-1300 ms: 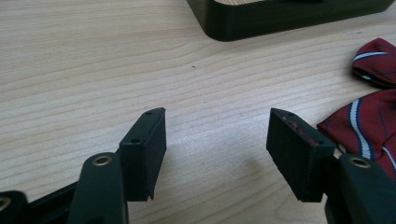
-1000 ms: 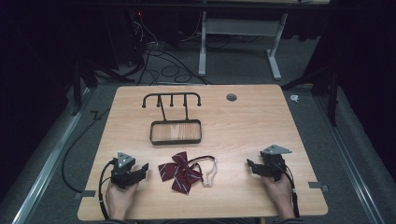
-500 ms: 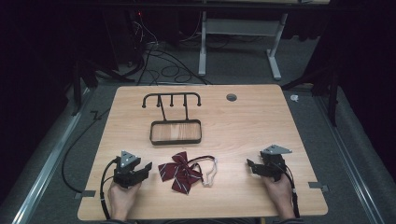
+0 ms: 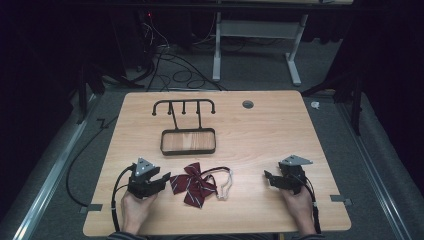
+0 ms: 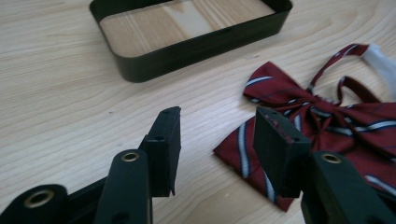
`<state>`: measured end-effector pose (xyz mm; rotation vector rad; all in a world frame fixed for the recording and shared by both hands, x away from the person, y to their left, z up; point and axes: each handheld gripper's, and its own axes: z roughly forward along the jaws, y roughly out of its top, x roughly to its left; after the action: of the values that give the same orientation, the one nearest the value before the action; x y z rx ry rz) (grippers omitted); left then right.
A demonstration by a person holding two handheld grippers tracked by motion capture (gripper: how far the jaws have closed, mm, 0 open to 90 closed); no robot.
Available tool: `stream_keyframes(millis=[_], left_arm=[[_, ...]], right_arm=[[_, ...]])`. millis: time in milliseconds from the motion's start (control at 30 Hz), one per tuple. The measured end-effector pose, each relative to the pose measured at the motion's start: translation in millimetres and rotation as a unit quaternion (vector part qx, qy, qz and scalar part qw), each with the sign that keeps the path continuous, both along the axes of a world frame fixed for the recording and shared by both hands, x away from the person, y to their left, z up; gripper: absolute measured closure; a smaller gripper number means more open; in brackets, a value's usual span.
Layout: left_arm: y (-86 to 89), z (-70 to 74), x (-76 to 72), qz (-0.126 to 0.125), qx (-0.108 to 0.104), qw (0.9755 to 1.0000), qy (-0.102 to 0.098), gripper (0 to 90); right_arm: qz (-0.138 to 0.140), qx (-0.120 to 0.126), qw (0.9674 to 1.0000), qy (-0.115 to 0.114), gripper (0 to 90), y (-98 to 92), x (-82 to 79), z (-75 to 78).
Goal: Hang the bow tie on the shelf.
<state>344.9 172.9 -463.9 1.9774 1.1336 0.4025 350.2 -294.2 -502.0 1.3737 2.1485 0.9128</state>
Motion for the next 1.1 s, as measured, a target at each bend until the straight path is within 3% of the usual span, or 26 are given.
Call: stream_keyframes(millis=[267,467,633,933,1100], left_arm=[[-15.3,2.8,4.9,-0.032,-0.027,0.9991,0.006,54.1],[-31.9,4.8,8.9,-0.054,-0.012,0.9985,0.006,54.4],[-38.9,4.3,11.6,-0.064,-0.016,0.9977,0.012,54.7],[-56.6,12.1,16.8,-0.082,-0.015,0.9965,0.000,57.2],[-66.0,9.4,19.4,-0.088,-0.011,0.9960,0.001,57.5]], right_arm=[[0.000,0.000,1.0000,0.000,32.5,0.0,0.0,0.0],[0.001,0.000,1.0000,0.001,32.5,-0.2,-0.1,0.1],[0.000,0.001,1.0000,0.001,32.5,0.0,-0.3,0.1],[0.000,0.000,1.0000,0.000,32.5,0.1,-0.3,0.0],[0.001,0.001,1.0000,0.001,32.5,-0.1,-0.3,0.1]])
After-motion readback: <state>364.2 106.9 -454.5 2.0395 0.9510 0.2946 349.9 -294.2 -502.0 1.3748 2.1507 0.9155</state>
